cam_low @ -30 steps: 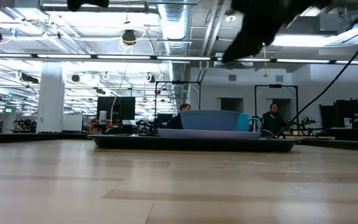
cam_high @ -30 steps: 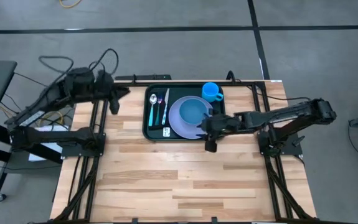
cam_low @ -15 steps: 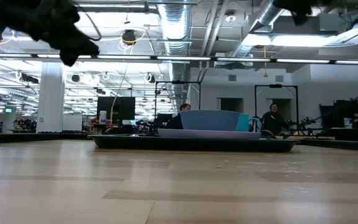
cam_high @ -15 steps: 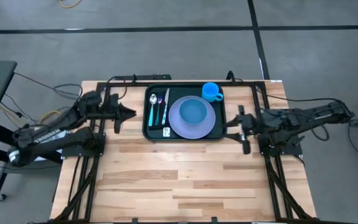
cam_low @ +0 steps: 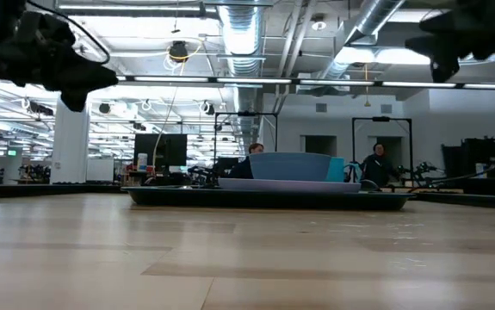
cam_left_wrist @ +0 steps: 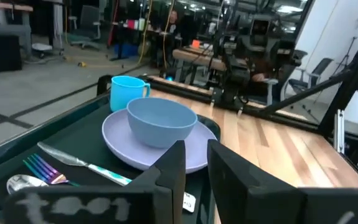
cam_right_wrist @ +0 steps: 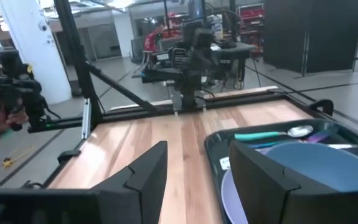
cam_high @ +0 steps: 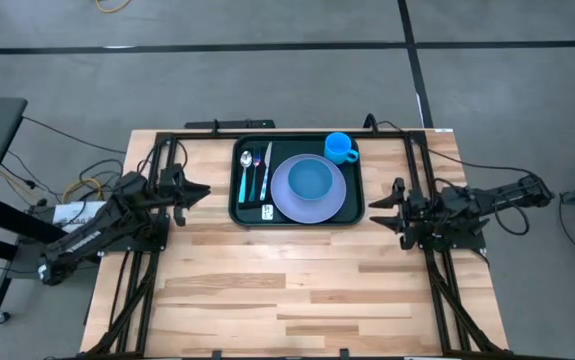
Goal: Set up tray
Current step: Return to Home Position
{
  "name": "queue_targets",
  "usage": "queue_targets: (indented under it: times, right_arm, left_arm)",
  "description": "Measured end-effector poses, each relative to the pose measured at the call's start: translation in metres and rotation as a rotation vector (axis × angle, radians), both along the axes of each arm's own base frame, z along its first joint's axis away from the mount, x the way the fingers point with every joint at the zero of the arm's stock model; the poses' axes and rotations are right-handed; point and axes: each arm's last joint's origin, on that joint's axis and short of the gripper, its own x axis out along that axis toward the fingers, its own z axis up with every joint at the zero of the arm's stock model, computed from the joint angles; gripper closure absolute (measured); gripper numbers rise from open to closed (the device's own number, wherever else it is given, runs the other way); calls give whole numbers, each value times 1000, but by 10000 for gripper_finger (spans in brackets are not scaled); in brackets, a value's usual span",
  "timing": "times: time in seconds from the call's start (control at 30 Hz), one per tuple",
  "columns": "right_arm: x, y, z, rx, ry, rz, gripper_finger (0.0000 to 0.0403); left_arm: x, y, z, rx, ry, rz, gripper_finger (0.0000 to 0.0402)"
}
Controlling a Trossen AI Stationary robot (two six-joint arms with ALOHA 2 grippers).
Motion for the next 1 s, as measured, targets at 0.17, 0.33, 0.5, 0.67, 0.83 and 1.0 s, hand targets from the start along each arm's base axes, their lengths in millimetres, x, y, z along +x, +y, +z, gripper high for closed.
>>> queue_targets:
  times: [0.17,0.33,0.5,0.67,0.83,1.0]
  right_arm:
    - [-4,-3,-24,28,4,-63,239]
    - [-6,-7,-42,52,5,-164,239]
    - [-7,-8,-53,54,12,-218,239]
    - [-7,-10,-53,47,13,-307,239]
    - [-7,-11,-53,48,12,-334,239]
    - [-7,-11,-53,53,12,-327,239]
  left_arm:
    - [6,5,-15,18,-22,40,346]
    - [8,9,-19,38,-62,190,346]
    - [8,10,-23,-24,-48,359,346]
    - [11,6,-22,9,-40,342,346]
    - [18,-5,-27,47,25,124,346]
    - [24,-7,-32,-7,82,137,346]
